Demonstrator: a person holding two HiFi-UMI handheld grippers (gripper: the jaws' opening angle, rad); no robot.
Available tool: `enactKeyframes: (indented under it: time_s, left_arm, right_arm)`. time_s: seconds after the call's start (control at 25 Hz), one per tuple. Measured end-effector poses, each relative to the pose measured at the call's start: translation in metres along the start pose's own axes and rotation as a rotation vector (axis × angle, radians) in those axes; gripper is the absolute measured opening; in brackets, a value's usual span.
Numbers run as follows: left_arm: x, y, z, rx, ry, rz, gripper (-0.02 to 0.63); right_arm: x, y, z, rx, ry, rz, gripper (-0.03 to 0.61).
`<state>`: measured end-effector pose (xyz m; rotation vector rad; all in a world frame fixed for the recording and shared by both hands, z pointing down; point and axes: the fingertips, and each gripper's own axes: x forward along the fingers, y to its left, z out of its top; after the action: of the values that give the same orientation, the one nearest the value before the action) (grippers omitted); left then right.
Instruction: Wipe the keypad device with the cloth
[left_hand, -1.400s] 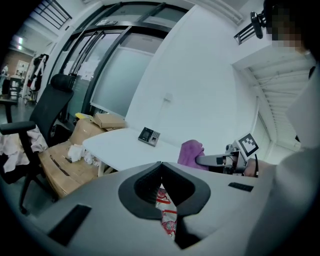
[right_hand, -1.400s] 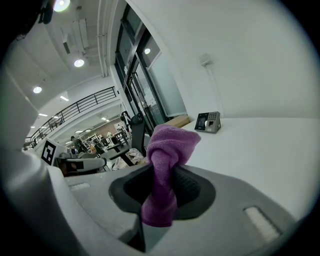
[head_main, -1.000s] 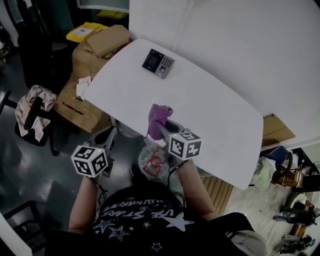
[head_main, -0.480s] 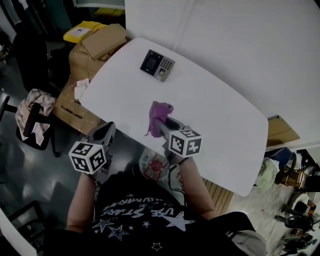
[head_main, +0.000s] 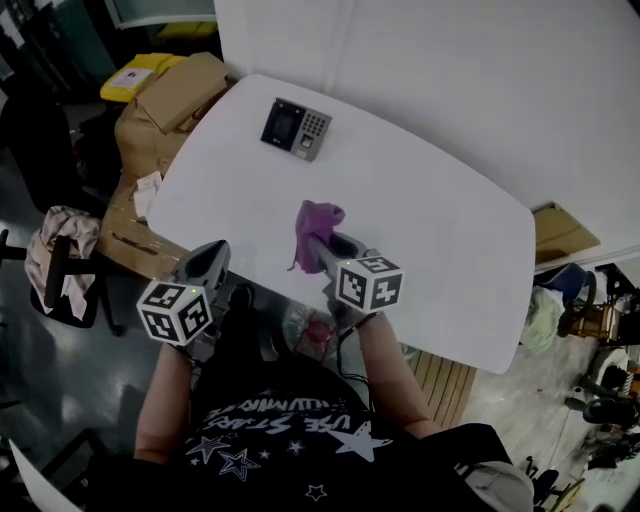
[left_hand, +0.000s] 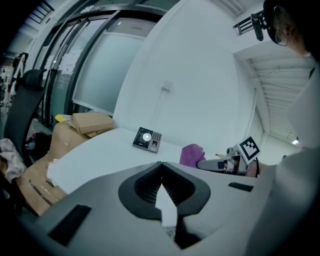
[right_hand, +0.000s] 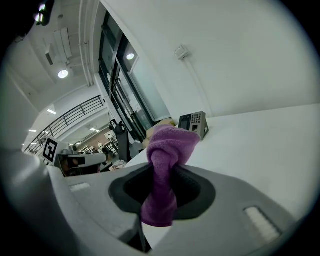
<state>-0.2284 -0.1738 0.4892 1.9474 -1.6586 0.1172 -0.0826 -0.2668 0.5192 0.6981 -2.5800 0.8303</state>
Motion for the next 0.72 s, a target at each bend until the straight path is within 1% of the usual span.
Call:
enactKeyframes:
  time_s: [0.32,0.72]
  left_arm:
    - [0.050,0.029,0.033,0.022,0.032,-0.120,0.006]
    - [0.110,0.083,0.086,0.058,0.071,-0.233,0.006]
  right_arm:
    - [0.021,-0.015,0.022,0.044,-0.034,-0.113,0.100]
    - [0.079,-0.028,0.067,0.091,-0.076,-0.217,0.100]
